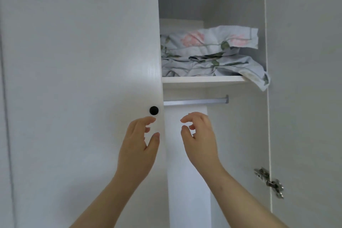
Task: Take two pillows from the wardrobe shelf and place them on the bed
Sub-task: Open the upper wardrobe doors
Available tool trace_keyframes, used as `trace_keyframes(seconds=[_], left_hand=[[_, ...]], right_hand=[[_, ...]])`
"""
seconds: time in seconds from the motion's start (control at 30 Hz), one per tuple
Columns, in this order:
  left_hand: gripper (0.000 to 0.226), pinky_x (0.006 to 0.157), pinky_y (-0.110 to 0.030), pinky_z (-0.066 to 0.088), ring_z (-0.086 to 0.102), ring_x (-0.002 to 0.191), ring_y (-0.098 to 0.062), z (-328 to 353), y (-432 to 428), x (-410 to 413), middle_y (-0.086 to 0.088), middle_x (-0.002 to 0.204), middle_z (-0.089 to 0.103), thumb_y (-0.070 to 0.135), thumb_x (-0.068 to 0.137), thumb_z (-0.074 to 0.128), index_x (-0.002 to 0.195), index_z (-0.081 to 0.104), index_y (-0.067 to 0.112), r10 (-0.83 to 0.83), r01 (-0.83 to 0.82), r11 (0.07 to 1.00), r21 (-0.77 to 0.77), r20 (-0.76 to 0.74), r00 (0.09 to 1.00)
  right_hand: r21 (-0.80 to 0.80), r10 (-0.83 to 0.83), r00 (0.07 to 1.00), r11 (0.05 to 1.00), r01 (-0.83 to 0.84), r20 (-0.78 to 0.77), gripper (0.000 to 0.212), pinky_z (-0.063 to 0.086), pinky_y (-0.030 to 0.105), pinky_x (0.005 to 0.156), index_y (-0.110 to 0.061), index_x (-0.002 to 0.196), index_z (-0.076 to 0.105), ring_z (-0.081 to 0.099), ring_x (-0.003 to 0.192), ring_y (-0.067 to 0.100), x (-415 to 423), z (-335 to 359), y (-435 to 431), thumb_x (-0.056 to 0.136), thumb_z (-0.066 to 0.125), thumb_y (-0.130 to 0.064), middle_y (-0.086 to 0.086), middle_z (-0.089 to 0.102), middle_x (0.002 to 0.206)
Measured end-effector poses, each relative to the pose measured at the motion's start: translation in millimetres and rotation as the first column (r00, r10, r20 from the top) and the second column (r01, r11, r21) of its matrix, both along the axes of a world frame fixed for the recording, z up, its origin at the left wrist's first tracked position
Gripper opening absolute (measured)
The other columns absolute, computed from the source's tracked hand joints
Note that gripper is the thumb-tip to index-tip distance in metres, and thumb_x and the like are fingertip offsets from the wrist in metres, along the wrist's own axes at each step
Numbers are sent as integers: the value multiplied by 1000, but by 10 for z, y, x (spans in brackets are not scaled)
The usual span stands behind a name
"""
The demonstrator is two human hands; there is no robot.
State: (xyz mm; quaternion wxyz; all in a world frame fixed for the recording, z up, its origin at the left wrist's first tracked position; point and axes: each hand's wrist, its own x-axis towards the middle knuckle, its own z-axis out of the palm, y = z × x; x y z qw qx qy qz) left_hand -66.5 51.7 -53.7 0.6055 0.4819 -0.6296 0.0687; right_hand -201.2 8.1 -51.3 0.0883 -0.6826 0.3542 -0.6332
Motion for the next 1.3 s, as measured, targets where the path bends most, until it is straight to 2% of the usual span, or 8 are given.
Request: trace_keyframes(seconds=[0.1, 0.27, 0.4, 0.57, 0.83, 0.97, 1.13, 1.3], left_hand=[[35, 75, -11, 39, 53, 104, -8, 15, -60, 262, 15, 118, 45, 14, 88, 54, 121, 50, 24, 83, -86, 996, 39, 69, 994], [58, 104, -33, 31, 34, 132, -22, 150, -403, 506, 4, 149, 28, 27, 88, 52, 141, 28, 26, 145, -210, 951, 228, 272, 951], [61, 104, -37, 32, 34, 130, -25, 270, -711, 416, 1, 146, 28, 27, 86, 53, 140, 27, 24, 150, -236, 953, 190, 382, 912], [47, 99, -44, 42, 45, 117, -27, 477, -915, 237, -4, 133, 38, 23, 87, 51, 132, 39, 27, 149, -195, 944, 266, 183, 972], [24, 97, -45, 44, 48, 108, -26, 542, -951, 249, 5, 108, 34, 27, 83, 54, 107, 54, 24, 109, -147, 928, 343, 128, 986], [28, 98, -45, 43, 47, 109, -27, 517, -897, 220, 0, 116, 40, 24, 83, 54, 111, 52, 24, 99, -124, 924, 362, 85, 991], [24, 74, -34, 44, 51, 89, -27, 440, -703, 36, -12, 111, 50, 19, 83, 54, 105, 44, 21, 7, 19, 944, 331, -79, 997], [21, 75, -32, 45, 53, 89, -26, 328, -241, -61, -2, 95, 52, 18, 84, 53, 101, 43, 27, 51, -40, 988, 146, -74, 996]], right_hand=[[38, 49, 998, 998, -48, -29, 20, 39, 9, 66, -33, 92, 50, 49, 83, -5, 303, -2, -45, 89, 48, -13, -19, 40, 108], [103, 66, 998, 993, -64, -21, 27, 43, 18, 71, -25, 98, 56, 52, 82, 1, 503, 4, -174, 90, 41, -4, -17, 40, 110], [155, 39, 999, 987, -35, -27, 32, 39, 11, 62, -22, 106, 56, 51, 73, -1, 461, 24, -287, 89, 38, -2, -16, 40, 111], [173, 42, 999, 984, -46, 27, 26, 39, 13, 66, -29, 95, 53, 51, 82, 1, 351, 5, -386, 89, 43, -6, -15, 43, 110], [195, 89, 994, 976, -100, 66, 25, 38, 10, 65, -29, 92, 53, 51, 83, 2, 286, -8, -400, 89, 45, -6, -13, 44, 109], [210, 100, 994, 972, -109, 50, 25, 42, 18, 69, -31, 90, 51, 51, 82, 3, 246, -33, -319, 89, 45, -7, -14, 44, 108], [228, 146, 987, 961, -157, 65, 30, 44, 22, 71, -39, 82, 49, 51, 84, 2, 156, 3, -190, 89, 47, -10, -17, 45, 105], [246, 220, 964, 936, -251, 148, 27, 41, 9, 67, -27, 114, 54, 51, 85, -4, 138, 105, -38, 92, 45, -14, -13, 53, 113]])
